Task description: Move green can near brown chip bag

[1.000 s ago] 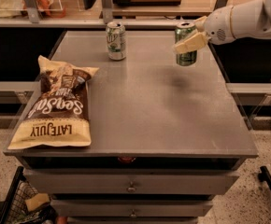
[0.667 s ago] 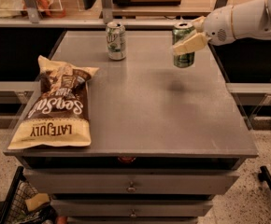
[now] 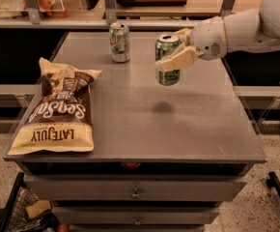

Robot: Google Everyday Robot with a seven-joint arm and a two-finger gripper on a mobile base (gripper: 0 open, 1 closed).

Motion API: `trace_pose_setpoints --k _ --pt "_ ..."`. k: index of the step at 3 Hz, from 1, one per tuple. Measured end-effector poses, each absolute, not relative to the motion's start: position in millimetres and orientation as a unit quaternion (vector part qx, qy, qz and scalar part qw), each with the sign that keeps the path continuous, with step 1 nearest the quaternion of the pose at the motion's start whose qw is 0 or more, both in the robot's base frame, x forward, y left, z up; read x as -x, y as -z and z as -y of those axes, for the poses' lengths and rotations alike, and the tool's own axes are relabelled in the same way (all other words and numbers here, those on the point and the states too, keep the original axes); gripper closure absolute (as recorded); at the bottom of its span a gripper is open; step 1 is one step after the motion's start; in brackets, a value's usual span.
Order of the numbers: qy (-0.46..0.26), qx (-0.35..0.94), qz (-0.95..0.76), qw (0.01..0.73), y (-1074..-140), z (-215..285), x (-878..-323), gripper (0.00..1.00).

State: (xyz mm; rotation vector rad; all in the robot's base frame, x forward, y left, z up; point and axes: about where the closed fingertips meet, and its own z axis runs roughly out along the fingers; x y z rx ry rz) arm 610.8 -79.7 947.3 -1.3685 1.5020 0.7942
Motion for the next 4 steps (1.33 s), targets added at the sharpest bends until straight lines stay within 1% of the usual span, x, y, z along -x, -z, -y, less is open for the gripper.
trace_pose_setpoints --k 1,2,4 --pt "-0.323 0.557 -0.611 0.462 -947 80 -611 1.00" --pt "-0.342 0.588 -0.572 0.458 -949 53 -599 1.00" --pt "-0.414 0.622 -0.487 0.452 -942 -4 -558 1.00"
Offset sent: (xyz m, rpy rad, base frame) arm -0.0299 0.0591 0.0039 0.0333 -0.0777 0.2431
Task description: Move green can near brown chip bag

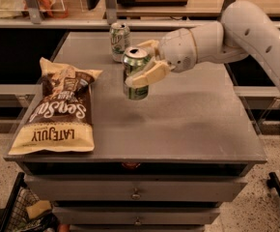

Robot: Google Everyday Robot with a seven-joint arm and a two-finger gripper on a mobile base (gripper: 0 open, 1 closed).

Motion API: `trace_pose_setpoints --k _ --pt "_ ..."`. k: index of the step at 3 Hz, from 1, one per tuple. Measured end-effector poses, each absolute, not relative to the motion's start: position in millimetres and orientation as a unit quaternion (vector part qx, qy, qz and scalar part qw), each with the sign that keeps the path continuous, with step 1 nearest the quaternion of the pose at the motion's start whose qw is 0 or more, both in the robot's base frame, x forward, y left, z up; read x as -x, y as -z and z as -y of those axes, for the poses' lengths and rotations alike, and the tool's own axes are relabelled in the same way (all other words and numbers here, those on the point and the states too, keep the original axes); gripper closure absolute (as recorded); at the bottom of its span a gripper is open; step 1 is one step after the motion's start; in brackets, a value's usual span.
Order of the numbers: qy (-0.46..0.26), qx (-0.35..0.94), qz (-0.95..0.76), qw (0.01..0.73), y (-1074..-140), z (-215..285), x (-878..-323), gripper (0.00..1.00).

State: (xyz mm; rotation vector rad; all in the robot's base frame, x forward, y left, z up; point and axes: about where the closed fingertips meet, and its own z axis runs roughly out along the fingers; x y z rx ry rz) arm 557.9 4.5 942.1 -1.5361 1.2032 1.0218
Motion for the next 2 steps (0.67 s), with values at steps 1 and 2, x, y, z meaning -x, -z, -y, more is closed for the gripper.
trace_pose_setpoints --k 1,2 --pt "-0.448 0.627 -0.462 0.439 -932 -26 -541 1.00" --pt "-0.463 0.639 -0.449 0.420 -918 -44 -528 1.00"
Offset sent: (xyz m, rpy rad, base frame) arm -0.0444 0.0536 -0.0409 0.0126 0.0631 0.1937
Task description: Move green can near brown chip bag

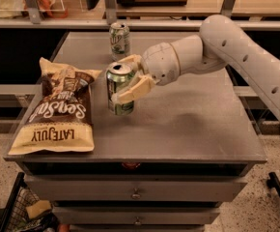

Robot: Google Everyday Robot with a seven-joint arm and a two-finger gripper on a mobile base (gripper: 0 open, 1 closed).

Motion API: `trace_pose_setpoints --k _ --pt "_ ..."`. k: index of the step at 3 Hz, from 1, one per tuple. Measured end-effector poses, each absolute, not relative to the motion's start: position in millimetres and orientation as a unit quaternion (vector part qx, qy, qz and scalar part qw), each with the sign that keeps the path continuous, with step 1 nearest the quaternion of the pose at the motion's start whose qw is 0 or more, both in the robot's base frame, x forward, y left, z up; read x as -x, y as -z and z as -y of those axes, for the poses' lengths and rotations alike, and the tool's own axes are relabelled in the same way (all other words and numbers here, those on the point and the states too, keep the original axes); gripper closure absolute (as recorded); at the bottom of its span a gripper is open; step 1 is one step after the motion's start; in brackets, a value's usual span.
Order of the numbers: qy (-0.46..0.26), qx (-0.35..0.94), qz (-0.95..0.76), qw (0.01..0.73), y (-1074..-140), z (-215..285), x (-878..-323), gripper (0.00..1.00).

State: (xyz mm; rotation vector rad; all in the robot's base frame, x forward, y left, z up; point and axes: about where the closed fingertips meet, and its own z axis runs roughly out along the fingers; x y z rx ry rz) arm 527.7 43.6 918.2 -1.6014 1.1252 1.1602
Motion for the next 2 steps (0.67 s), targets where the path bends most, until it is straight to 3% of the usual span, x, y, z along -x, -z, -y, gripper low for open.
trace_pose_setpoints --k 2 --pt "-0.471 0.656 -0.439 0.395 -894.1 -61.3 -510.4 1.00"
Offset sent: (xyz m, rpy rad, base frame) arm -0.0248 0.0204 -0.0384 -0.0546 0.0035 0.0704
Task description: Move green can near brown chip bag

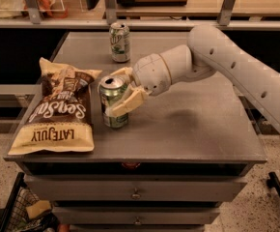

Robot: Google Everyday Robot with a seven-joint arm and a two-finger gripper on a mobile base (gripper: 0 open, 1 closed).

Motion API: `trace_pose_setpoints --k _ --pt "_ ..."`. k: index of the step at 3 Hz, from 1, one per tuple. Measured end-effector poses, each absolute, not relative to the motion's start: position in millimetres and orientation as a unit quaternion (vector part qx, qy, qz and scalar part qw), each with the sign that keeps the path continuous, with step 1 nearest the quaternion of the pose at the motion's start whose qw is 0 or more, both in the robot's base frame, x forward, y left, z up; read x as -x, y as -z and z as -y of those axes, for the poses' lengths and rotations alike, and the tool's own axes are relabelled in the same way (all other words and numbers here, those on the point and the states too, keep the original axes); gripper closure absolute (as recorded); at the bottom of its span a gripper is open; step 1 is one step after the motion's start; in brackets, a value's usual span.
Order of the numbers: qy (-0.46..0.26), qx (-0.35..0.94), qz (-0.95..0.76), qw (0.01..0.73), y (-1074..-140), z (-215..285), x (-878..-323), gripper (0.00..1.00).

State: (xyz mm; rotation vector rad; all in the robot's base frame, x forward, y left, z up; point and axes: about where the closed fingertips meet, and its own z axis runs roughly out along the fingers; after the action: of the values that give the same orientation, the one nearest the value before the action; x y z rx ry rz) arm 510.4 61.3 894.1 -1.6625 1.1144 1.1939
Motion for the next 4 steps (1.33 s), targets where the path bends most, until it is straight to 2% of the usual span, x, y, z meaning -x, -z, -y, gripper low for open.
trace_pose_setpoints --k 1,4 --pt "-0.464 0.663 -0.434 0.396 -888.8 -66.2 -504.6 0.82" --pt "-0.449 0.679 -0.426 0.395 -882.7 -72.7 -500.3 0.12"
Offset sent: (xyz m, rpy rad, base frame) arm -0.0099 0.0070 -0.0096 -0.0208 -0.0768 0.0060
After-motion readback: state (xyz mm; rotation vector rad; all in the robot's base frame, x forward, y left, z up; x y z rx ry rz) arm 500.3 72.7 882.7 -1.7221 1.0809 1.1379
